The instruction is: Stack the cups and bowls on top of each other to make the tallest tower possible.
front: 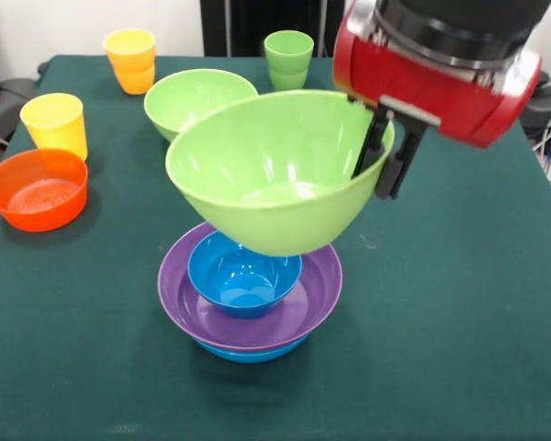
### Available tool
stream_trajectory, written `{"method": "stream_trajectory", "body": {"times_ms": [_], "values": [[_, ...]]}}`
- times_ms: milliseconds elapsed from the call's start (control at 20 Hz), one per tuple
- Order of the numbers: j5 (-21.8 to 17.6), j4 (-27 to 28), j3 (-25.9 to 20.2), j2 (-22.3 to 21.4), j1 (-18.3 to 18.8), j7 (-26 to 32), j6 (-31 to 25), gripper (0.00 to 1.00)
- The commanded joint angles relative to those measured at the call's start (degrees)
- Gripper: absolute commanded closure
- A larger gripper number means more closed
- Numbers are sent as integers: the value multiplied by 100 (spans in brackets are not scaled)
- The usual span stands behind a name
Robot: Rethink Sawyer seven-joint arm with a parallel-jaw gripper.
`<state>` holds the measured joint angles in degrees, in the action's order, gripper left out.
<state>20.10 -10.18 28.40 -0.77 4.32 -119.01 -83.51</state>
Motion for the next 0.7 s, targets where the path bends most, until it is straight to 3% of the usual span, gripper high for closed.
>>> {"method": "stream_trajectory", "body": {"times_ms": [50, 350, 450, 700], "values": [[-98, 64, -184, 289, 81, 1751, -51, 100], [-223, -123, -231, 226, 56, 1842, 15, 100], [-150, 45, -136, 286, 123, 1900, -74, 100], [-325, -263, -309, 210, 149, 2079, 197, 100]]}}
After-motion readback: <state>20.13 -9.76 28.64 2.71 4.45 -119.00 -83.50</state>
